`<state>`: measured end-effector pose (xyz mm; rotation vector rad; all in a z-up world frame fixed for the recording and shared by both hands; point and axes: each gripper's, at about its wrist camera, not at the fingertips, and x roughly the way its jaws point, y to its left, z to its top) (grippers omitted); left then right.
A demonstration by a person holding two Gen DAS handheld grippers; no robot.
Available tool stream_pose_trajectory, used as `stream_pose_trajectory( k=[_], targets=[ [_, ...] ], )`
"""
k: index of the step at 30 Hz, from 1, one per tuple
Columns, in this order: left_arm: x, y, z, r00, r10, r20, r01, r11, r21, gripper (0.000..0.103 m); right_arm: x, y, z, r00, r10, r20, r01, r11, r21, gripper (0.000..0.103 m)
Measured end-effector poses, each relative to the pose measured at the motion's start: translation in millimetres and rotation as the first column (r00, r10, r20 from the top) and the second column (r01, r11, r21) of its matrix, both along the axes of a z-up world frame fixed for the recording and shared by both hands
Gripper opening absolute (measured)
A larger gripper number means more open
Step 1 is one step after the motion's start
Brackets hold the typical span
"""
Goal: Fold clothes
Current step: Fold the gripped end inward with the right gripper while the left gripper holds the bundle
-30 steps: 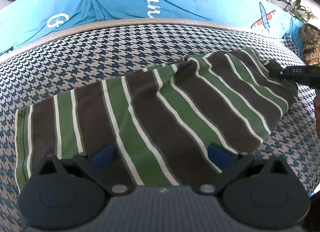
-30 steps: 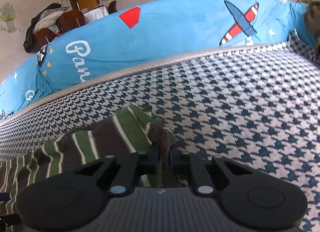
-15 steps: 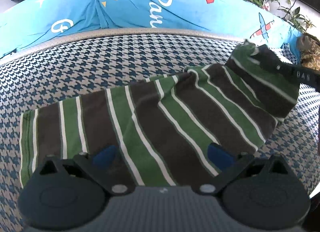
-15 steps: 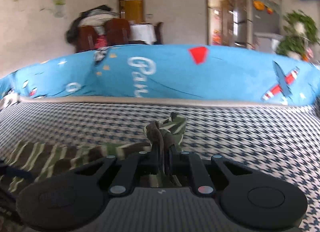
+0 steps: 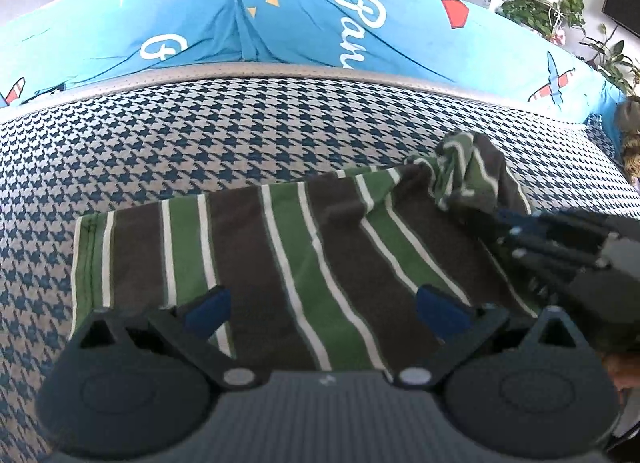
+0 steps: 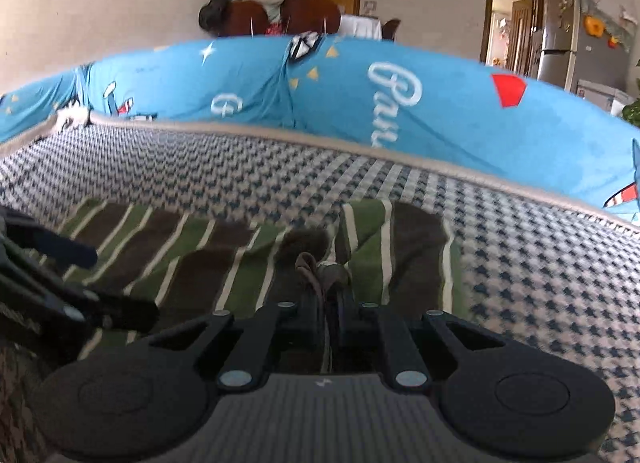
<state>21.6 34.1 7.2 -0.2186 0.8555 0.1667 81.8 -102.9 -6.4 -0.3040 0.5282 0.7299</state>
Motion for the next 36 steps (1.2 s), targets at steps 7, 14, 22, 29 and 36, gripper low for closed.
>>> stream_pose_trajectory(
  k=[7, 14, 22, 29, 36],
  targets=[
    [1, 5, 0, 1.000, 0.023, -0.008, -0.023, 1.000, -0.002, 0.103, -11, 3, -5, 0.998, 0.053, -0.029, -0.053, 0.998, 0.016, 0.028],
    [-3, 10, 5, 0.999, 0.043, 0.007, -0.043, 0.999, 0.005, 0.103, -17, -22, 18, 0.992, 0.068, -0.108, -0.048, 0.984, 0.172, 0.028],
    [-7, 17, 7, 0.998, 0.070, 0.003, -0.070, 0.998, 0.005, 0.103, 13, -33, 26, 0.994, -0.078, -0.073, 0.092, 0.970, 0.223, 0.028],
    [-8, 21, 10, 0.996, 0.084, -0.005, -0.084, 0.996, -0.006, 0.103, 41, -32, 18, 0.983, -0.159, -0.088, 0.174, 0.959, 0.222, 0.028],
    [-7, 19, 10, 0.996, 0.084, -0.008, -0.085, 0.996, -0.016, 0.103, 57, -17, 3, 0.985, -0.105, -0.136, 0.132, 0.968, 0.213, 0.028]
  ],
)
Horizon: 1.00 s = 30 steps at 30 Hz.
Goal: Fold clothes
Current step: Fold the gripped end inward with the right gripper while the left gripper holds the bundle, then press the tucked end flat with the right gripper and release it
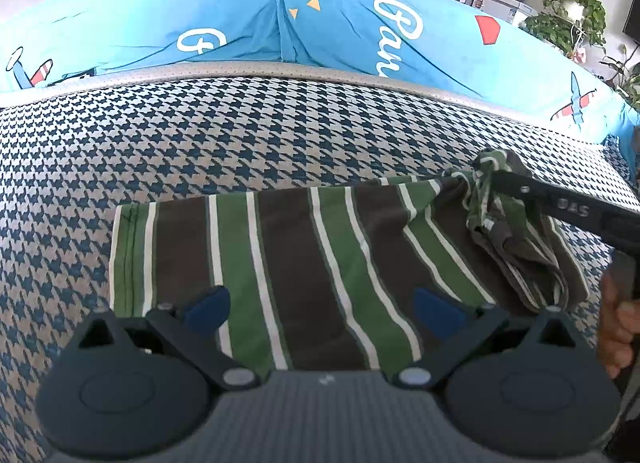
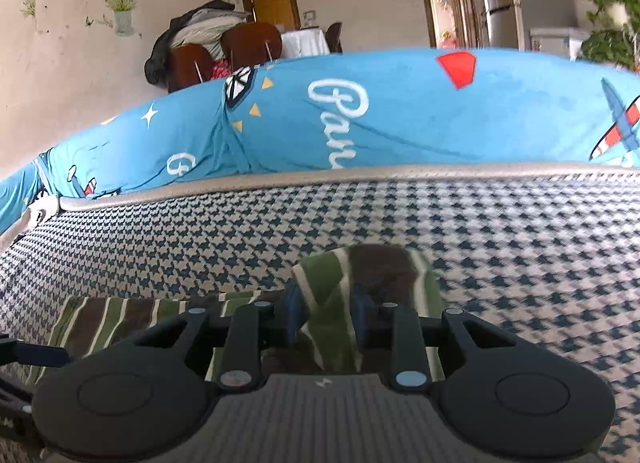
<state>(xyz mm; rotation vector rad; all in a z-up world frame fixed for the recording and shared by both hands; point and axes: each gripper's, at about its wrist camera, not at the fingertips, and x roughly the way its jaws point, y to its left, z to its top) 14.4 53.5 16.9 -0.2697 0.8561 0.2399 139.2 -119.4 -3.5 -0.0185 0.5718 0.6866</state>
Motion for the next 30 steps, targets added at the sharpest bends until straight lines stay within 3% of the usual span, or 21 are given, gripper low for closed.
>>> stream_pose_trajectory(
  k=[7, 16, 23, 30],
  targets=[
    [1, 4, -3, 1.000, 0.017, -0.012, -0.017, 1.000, -0.012, 0.103, 13, 14, -23, 0.997, 0.025, -0.077, -0.023, 0.999, 0.024, 0.032],
    [2, 8, -5, 0.999, 0.039, -0.019, -0.040, 0.999, -0.024, 0.103, 7, 14, -13, 0.995, 0.073, -0.071, -0.070, 0.997, 0.039, 0.033],
    [-1, 9, -2, 0.999, 0.050, -0.003, -0.050, 0.999, -0.006, 0.103, -18, -15, 21, 1.000, -0.012, 0.007, 0.011, 1.000, 0.023, 0.033],
    [-5, 12, -4, 0.997, 0.073, -0.006, -0.073, 0.997, 0.010, 0.103, -35, -53, 28, 0.992, -0.124, -0.019, 0.125, 0.990, 0.060, 0.033]
  ],
)
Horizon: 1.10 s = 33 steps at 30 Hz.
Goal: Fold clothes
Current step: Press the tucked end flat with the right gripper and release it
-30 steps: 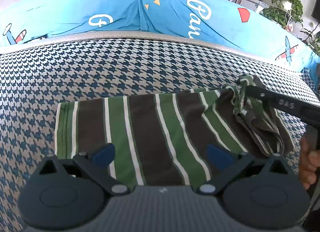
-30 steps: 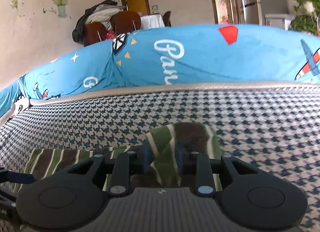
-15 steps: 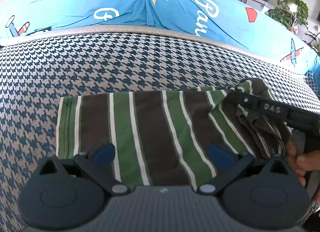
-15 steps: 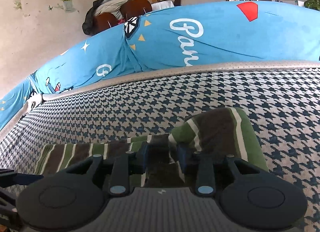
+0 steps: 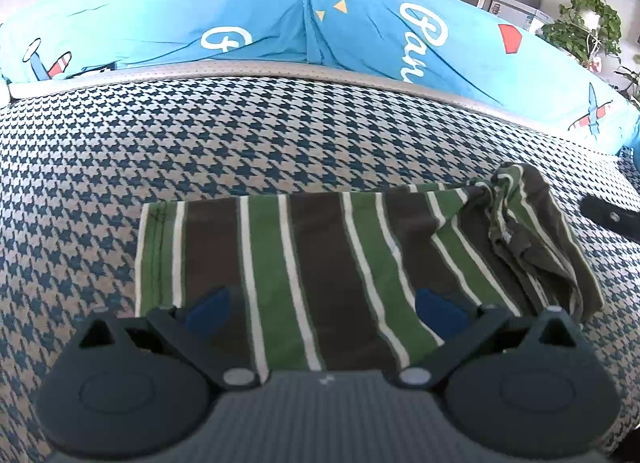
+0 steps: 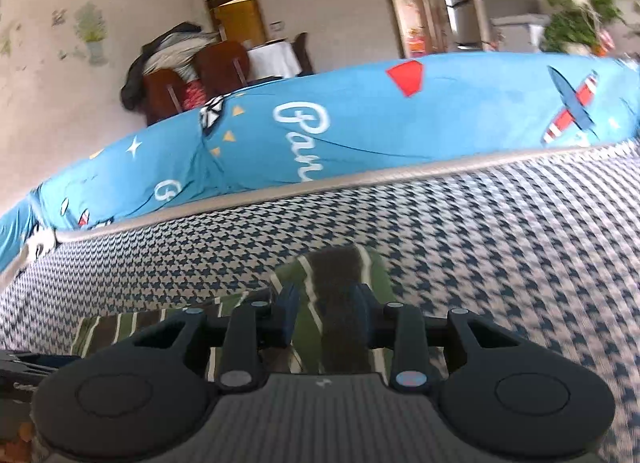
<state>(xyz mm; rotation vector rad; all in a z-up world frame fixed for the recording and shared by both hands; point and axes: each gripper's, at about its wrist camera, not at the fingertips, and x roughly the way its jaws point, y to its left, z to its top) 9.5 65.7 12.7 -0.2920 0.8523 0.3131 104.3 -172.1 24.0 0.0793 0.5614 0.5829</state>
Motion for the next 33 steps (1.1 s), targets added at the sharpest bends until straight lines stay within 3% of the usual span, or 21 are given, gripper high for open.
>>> stream_pose_trajectory(
  k=[8, 21, 33],
  targets=[
    [-7, 1, 0, 1.000, -0.005, 0.001, 0.005, 1.000, 0.009, 0.103, -27, 6, -11, 1.000, 0.016, 0.016, -0.015, 0.999, -0.052, 0.033],
    [-16, 4, -2, 1.000, -0.002, -0.005, 0.002, 1.000, 0.010, 0.103, -32, 36, -43, 0.988, 0.139, -0.065, -0.147, 0.979, -0.139, 0.033],
    [-34, 2, -9, 0.999, 0.031, -0.039, -0.031, 0.999, 0.013, 0.103, -48, 42, -36, 0.993, 0.107, -0.043, -0.113, 0.980, -0.167, 0.034]
  ],
)
